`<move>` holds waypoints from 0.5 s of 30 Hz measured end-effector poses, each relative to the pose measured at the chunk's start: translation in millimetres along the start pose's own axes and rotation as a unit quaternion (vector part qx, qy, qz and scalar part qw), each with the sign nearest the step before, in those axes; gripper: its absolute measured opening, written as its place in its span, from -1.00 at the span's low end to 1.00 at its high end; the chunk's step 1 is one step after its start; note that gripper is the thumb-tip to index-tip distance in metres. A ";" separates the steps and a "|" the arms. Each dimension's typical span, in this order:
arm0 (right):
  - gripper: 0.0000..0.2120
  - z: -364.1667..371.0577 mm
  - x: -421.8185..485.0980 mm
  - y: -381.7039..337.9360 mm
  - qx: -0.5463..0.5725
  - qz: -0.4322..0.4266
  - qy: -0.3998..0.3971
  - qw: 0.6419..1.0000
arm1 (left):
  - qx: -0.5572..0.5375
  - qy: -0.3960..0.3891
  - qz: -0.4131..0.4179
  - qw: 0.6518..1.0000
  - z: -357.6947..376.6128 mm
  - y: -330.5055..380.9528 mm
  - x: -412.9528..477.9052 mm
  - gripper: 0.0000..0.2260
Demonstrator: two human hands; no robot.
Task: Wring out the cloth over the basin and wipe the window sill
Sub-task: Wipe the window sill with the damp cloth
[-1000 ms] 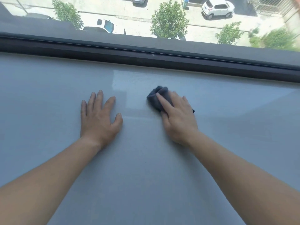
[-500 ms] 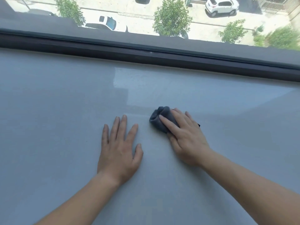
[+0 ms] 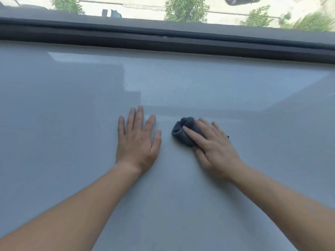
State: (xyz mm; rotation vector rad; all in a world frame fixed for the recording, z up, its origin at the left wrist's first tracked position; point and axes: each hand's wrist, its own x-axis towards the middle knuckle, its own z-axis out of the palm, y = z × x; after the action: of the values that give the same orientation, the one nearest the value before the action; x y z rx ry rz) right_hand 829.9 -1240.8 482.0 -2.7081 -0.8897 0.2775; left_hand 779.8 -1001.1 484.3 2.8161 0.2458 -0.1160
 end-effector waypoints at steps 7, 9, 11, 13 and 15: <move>-0.41 10.7 -22.1 -34.6 0.027 0.119 0.071 0.990 | -0.076 0.019 0.015 0.997 -4.6 8.3 1.3 -0.34; -0.39 19.5 -86.4 -61.9 0.018 0.012 0.025 0.999 | -0.108 0.036 0.038 0.993 -6.7 9.8 -8.6 -0.41; -0.37 19.4 -132.6 -63.8 -0.002 -0.072 -0.029 0.997 | -0.094 0.043 0.062 0.993 -5.3 9.3 -29.6 -0.49; -0.38 15.8 -139.8 -45.8 -0.018 -0.057 -0.024 0.998 | -0.075 0.042 0.086 0.993 -0.9 7.9 -53.0 -0.52; -0.42 14.4 -123.0 -33.9 -0.002 0.071 0.039 0.997 | -0.064 0.038 0.102 0.992 3.6 10.3 -70.2 -0.51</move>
State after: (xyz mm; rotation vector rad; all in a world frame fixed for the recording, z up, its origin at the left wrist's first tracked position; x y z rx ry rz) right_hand 710.0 -1285.9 490.9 -2.7697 -0.6783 0.1972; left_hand 712.5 -1022.9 491.3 2.7011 -0.0176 0.0502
